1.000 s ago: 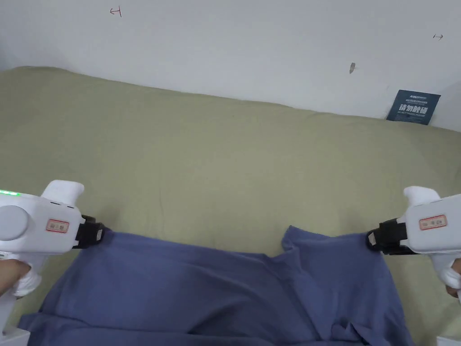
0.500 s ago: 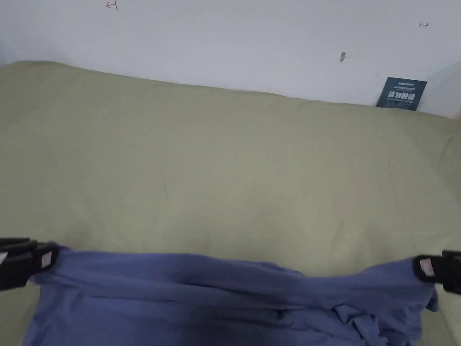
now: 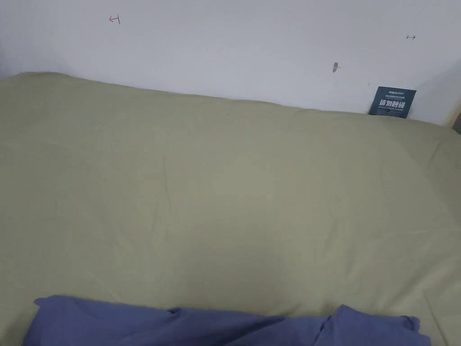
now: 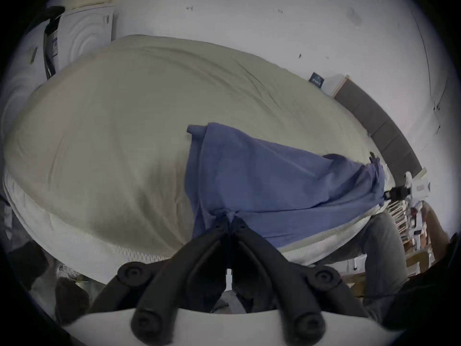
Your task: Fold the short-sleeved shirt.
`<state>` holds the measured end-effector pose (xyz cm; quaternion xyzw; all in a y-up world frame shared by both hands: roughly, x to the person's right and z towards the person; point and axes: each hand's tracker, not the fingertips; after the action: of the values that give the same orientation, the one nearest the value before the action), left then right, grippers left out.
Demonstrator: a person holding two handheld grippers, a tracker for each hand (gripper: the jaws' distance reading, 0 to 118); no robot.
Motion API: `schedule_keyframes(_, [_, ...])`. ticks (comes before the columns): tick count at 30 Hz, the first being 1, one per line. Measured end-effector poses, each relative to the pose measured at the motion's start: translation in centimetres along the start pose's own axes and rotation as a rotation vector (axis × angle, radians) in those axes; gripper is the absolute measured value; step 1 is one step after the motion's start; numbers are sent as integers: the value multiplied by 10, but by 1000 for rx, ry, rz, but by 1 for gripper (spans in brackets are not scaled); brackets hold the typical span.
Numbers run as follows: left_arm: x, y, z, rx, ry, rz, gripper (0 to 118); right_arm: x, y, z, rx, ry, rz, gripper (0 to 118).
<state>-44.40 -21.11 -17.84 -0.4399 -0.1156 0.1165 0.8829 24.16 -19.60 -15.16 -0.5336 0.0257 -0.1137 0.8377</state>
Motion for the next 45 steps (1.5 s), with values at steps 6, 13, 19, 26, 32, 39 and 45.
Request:
schedule_keyframes(6, [3,-6,15,50,-23,23,74,8,3,6,10,63,-80,82])
schedule_keyframes(13, [71,15,106,426,78,38,93,-48,-2,101,512,65,32,84])
schedule_keyframes(19, [166,27,143,747,113,-122,70,-121,-26,129,968,-23,181,51])
schedule_keyframes(26, [176,26,116,650,142,-167,0,-148,-32,120,974,-28,309,0])
schedule_keyframes(32, [56,43,68,389,-30,52,95,-138,-31,120,912,35,285,0])
schedule_keyframes(39, [-24,18,-2,107,-45,231,102,-130,-31,119,854,23,276,0])
schedule_keyframes(45, [-8,11,-14,96,24,321,79,-128,-33,116,809,38,265,0])
